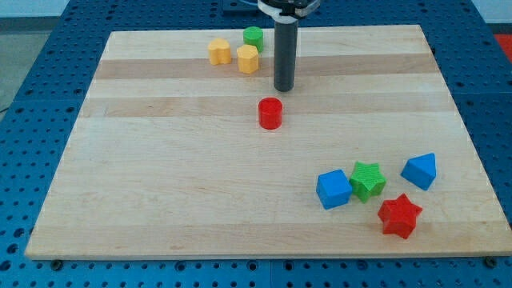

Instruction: Slide the red circle to the group of blocks

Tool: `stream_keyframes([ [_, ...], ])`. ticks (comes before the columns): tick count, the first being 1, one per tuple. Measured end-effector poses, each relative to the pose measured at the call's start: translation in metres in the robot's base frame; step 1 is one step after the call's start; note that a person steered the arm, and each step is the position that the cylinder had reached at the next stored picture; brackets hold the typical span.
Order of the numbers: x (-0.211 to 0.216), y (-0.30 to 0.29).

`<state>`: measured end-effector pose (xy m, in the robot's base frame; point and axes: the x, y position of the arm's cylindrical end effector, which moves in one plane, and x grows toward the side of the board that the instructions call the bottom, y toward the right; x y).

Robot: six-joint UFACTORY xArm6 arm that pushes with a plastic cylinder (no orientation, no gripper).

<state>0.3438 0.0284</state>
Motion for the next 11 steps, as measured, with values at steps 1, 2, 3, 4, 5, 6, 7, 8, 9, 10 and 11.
stream_keyframes([
  [1, 0.015, 0.009],
  [2, 0.018, 0.021],
  [3, 0.051, 0.057],
  [4, 0.087, 0.038],
  [5, 0.068, -0.036],
  [6, -0.007, -0.092],
  [7, 0.028, -0.089],
  [8, 0.021, -0.139],
  [9, -0.027, -0.143],
  [10, -0.039, -0.124],
  [11, -0.035, -0.114],
])
